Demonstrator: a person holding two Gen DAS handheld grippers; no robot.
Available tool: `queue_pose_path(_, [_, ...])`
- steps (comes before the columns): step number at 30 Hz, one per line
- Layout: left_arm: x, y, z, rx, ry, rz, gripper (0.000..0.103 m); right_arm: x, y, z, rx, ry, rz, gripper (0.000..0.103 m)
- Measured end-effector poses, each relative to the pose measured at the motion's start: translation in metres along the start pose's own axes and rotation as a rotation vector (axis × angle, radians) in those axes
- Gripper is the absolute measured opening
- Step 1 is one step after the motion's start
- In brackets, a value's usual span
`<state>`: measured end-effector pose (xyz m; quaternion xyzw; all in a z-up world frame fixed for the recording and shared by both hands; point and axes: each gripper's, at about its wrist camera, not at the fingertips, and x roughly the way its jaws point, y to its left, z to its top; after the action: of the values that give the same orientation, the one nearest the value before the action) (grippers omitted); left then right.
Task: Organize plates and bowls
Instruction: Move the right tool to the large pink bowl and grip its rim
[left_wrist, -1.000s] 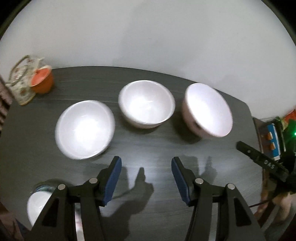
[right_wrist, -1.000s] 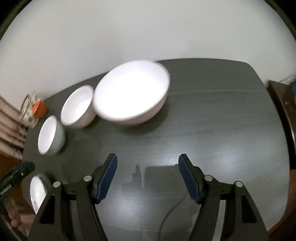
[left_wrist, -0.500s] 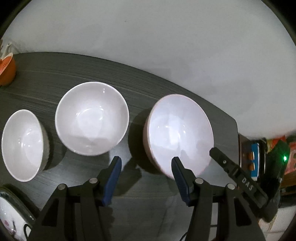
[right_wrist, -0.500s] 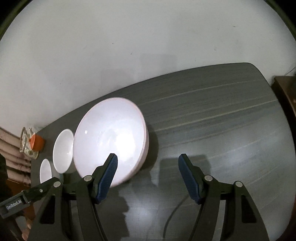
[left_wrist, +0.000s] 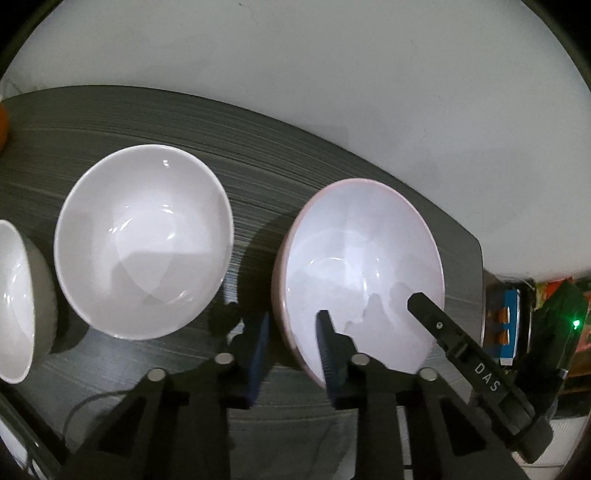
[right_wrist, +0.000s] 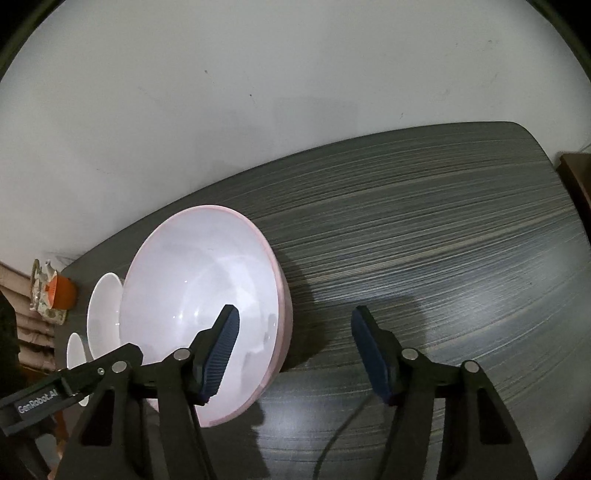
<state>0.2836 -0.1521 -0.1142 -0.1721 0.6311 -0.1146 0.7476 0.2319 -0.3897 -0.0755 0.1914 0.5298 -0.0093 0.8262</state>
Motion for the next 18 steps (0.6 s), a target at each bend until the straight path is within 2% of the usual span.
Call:
queue_pose_path(3, [0.007, -0.002, 0.0, 0.001, -0.001, 0.008, 0.017, 0.001, -0.003, 0.001, -0.003, 0.004, 0.01, 0.045])
queue_pose_path(5, [0.005, -0.004, 0.0, 0.011, -0.005, 0.0, 0.017, 0.005, -0.003, 0.0, -0.004, 0.008, 0.012, 0.034])
queue_pose_path(7, [0.0, -0.002, -0.003, 0.017, -0.002, 0.001, 0.017, 0.009, -0.002, -0.002, -0.007, 0.026, 0.026, 0.016])
queue_pose_path(8, [-0.002, -0.003, -0.004, 0.023, -0.004, 0.006, 0.017, 0.009, -0.002, -0.003, -0.007, 0.027, 0.041, 0.013])
queue_pose_path(11, [-0.012, -0.002, -0.011, 0.044, -0.016, 0.007, 0.017, 0.004, 0.003, -0.008, -0.025, 0.013, 0.009, 0.012])
queue_pose_path(18, [-0.051, 0.009, -0.04, 0.054, -0.021, 0.005, 0.017, -0.027, 0.017, -0.029, -0.037, -0.003, 0.007, 0.013])
